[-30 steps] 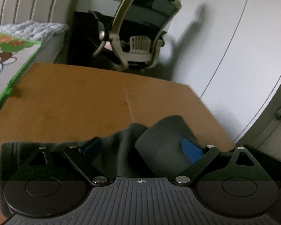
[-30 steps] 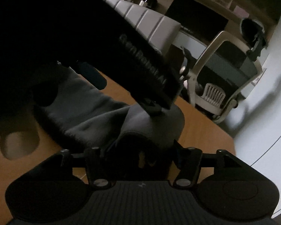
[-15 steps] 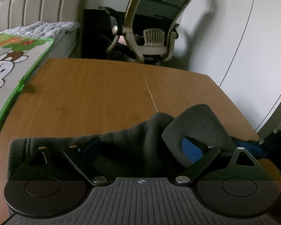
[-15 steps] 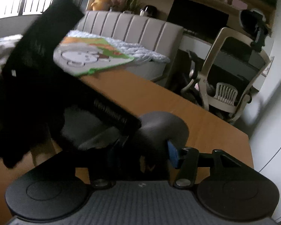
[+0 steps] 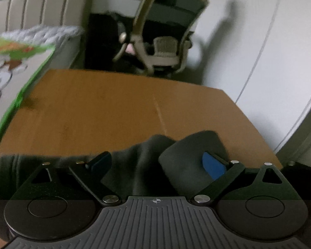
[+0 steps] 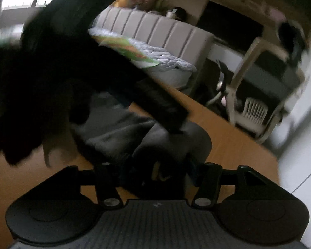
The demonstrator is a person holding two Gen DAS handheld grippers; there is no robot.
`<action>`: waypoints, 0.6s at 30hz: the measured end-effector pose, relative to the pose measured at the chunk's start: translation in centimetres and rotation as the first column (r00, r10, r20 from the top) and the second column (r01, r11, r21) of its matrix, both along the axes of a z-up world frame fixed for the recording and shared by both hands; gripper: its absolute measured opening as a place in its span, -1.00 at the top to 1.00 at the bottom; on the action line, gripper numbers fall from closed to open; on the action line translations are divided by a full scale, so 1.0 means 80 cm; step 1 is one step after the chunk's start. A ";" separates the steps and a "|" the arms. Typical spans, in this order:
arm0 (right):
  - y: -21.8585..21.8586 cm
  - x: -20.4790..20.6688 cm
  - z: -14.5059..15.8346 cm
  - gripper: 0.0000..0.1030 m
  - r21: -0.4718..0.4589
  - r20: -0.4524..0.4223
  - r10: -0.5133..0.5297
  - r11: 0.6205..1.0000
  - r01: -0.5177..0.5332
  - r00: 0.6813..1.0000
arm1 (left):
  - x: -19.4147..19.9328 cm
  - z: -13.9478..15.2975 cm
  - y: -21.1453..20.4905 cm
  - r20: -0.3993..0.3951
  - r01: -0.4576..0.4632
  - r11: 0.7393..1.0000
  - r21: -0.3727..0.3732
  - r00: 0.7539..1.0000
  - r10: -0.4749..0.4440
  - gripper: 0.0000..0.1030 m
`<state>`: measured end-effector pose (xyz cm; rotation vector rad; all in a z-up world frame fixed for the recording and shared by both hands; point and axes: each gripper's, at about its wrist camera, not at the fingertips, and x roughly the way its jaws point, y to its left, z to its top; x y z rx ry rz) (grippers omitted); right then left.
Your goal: Fold clothes
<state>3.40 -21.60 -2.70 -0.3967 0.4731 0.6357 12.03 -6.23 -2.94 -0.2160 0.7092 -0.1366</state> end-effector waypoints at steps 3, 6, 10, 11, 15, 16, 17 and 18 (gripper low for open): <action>-0.028 0.020 0.008 -0.51 0.194 -0.142 -0.049 0.978 0.076 0.989 | 0.002 -0.007 0.010 -0.017 -0.025 1.000 0.003 1.000 0.025 -0.91; -0.041 0.043 0.000 -0.54 0.299 -0.255 -0.116 0.935 0.192 0.960 | 0.000 -0.009 0.013 -0.019 -0.029 1.000 0.003 0.999 0.029 -0.91; -0.047 0.068 -0.017 -0.45 0.385 -0.361 -0.136 0.879 0.280 0.923 | -0.001 -0.011 0.014 -0.017 -0.028 1.000 -0.005 0.999 0.028 -0.91; -0.046 0.069 -0.019 -0.24 0.385 -0.356 -0.136 0.880 0.278 0.924 | -0.002 -0.011 0.015 -0.018 -0.028 1.000 -0.010 0.999 0.028 -0.91; -0.027 0.046 -0.007 0.02 0.256 -0.211 -0.122 0.951 0.175 0.970 | 0.000 -0.005 0.024 -0.029 -0.036 0.998 -0.044 0.999 0.034 -0.91; -0.021 0.040 -0.005 0.02 0.220 -0.179 -0.115 0.963 0.153 0.977 | -0.001 -0.002 0.026 -0.025 -0.042 0.998 -0.050 0.999 0.041 -0.91; -0.013 0.035 -0.004 0.02 0.185 -0.146 -0.109 0.973 0.135 0.983 | -0.003 0.002 0.026 -0.013 -0.044 0.998 -0.053 0.999 0.044 -0.91; -0.005 0.029 -0.004 0.01 0.148 -0.110 -0.102 0.982 0.117 0.989 | -0.006 0.007 0.026 0.000 -0.041 0.998 -0.053 0.999 0.041 -0.91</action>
